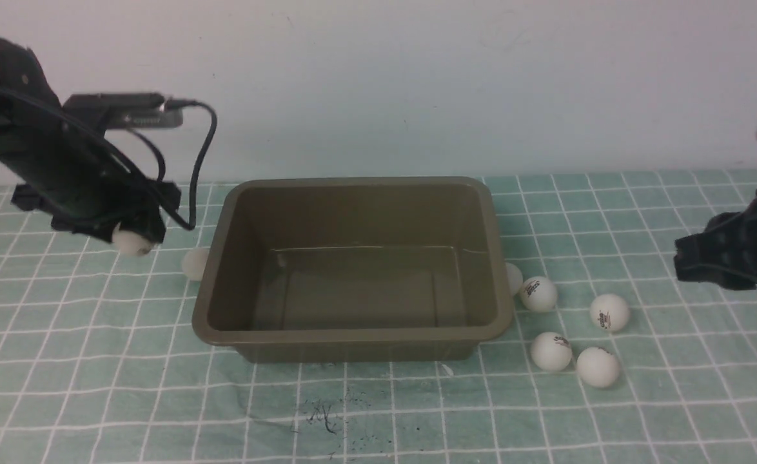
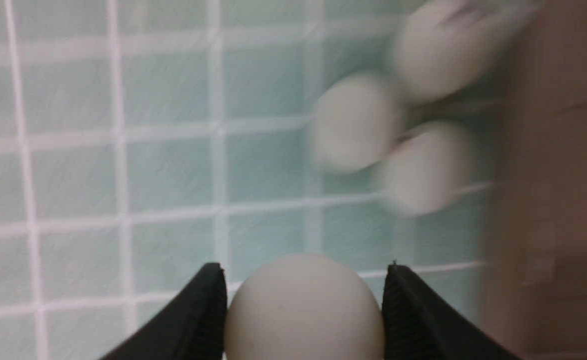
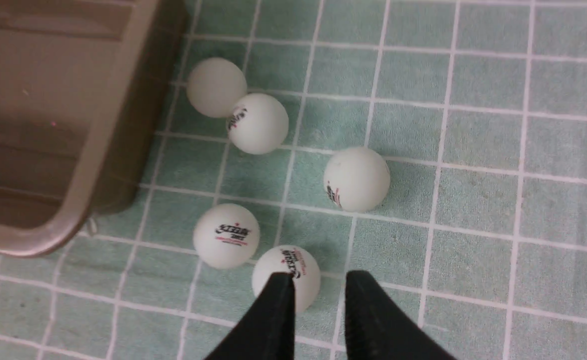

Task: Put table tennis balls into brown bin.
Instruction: 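Drop the ball into the bin, then reach for and grasp a ping pong ball on the table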

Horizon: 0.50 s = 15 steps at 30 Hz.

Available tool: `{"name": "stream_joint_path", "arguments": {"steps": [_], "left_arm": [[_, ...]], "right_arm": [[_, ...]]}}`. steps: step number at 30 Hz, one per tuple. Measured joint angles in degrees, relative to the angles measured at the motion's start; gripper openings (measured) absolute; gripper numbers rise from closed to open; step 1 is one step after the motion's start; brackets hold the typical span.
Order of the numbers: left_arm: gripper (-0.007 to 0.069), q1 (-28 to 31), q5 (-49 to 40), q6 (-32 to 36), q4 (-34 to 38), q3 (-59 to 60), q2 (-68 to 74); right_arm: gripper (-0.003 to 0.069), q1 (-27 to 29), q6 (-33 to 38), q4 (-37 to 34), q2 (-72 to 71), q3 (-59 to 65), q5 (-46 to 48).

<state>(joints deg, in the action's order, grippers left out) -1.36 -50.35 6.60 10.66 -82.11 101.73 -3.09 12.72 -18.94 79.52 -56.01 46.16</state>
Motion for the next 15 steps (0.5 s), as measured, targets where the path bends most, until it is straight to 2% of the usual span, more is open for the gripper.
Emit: {"name": "stream_joint_path", "arguments": {"steps": [1,2,6,9,11,15], "left_arm": [[0.0353,-1.1,-0.3,1.6,1.6,-0.7,-0.9],[0.0353,-3.2,-0.3,4.0,4.1,-1.3,-1.3],[0.0353,-9.1,-0.5,8.9,7.3,-1.5,0.5],[0.0354,-12.5,-0.5,8.1,7.9,-1.5,3.9],[0.0364,-13.3,-0.5,7.5,8.0,-1.5,5.0],[0.0512,-13.7,-3.8,5.6,7.4,-3.3,7.2]], "right_arm": [[0.0203,-0.2,0.0,0.2,2.0,-0.8,-0.1],[0.0258,-0.3,0.0,0.6,4.8,-2.1,-0.6],[0.0398,-0.9,0.0,1.5,13.0,-6.2,-2.1],[0.0487,-1.7,0.0,1.9,19.0,-8.7,-2.8],[0.0511,-2.1,0.0,2.2,21.2,-9.4,-3.0],[0.0538,-2.4,0.0,2.3,28.6,-11.0,-3.9]]}}
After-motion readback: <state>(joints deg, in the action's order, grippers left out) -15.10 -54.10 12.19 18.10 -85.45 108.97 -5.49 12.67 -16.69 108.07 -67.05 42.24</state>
